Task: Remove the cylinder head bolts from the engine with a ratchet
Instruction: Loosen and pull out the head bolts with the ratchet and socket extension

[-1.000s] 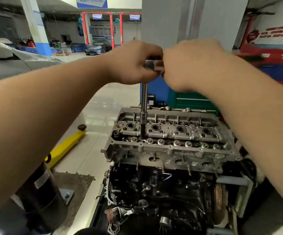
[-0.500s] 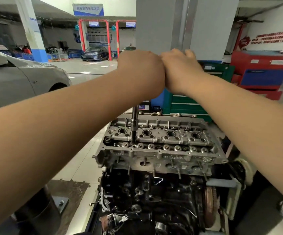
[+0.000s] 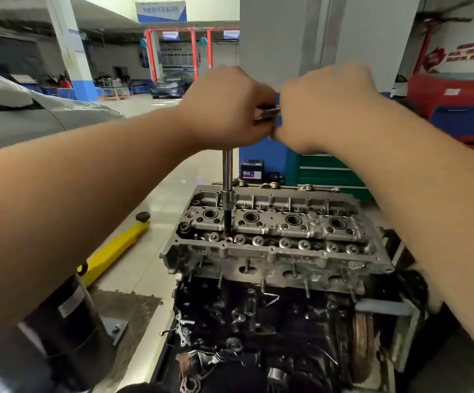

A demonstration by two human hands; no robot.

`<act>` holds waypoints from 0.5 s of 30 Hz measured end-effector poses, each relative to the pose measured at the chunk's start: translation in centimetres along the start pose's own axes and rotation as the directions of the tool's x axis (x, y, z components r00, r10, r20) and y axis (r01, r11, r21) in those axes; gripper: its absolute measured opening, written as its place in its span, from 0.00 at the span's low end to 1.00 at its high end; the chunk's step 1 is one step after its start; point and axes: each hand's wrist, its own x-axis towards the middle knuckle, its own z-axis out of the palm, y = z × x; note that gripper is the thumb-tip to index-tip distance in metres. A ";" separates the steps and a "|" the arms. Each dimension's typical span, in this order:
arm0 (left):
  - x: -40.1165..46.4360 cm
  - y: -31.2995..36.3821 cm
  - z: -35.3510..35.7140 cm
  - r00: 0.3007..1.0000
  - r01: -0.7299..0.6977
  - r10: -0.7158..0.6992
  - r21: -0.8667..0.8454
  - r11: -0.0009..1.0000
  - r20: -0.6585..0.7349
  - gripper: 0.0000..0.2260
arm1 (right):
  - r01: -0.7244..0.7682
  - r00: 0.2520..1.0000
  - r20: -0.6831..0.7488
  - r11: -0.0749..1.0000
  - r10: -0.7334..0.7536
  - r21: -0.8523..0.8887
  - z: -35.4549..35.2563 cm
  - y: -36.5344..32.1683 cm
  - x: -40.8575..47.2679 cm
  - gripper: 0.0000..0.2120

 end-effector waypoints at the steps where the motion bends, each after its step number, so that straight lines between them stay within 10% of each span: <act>1: -0.8 -0.7 -0.1 0.994 -0.101 0.096 -0.086 0.991 -0.059 0.13 | 0.034 0.992 -0.121 0.999 -0.038 -0.030 -0.4 -0.1 -1.5 0.17; 5: -1.6 -0.5 -1.1 0.991 -0.132 0.129 -0.095 0.987 -0.037 0.14 | 0.024 0.965 -0.262 0.998 -0.010 0.051 -0.5 -0.5 -3.6 0.16; 8: -0.1 1.9 -1.3 0.974 0.115 -0.156 0.238 0.964 0.165 0.10 | 0.004 0.995 -0.100 0.977 0.017 0.211 1.6 0.2 -0.6 0.04; 10: 1.1 3.9 -1.5 0.924 0.157 -0.285 0.423 0.892 0.257 0.07 | 0.028 1.000 0.000 0.940 -0.029 0.340 2.4 -0.2 1.6 0.15; 15: 4.0 4.6 -0.6 0.784 0.243 -0.478 0.512 0.824 0.397 0.04 | 0.028 0.996 0.065 0.937 -0.054 0.347 4.0 -1.3 4.2 0.11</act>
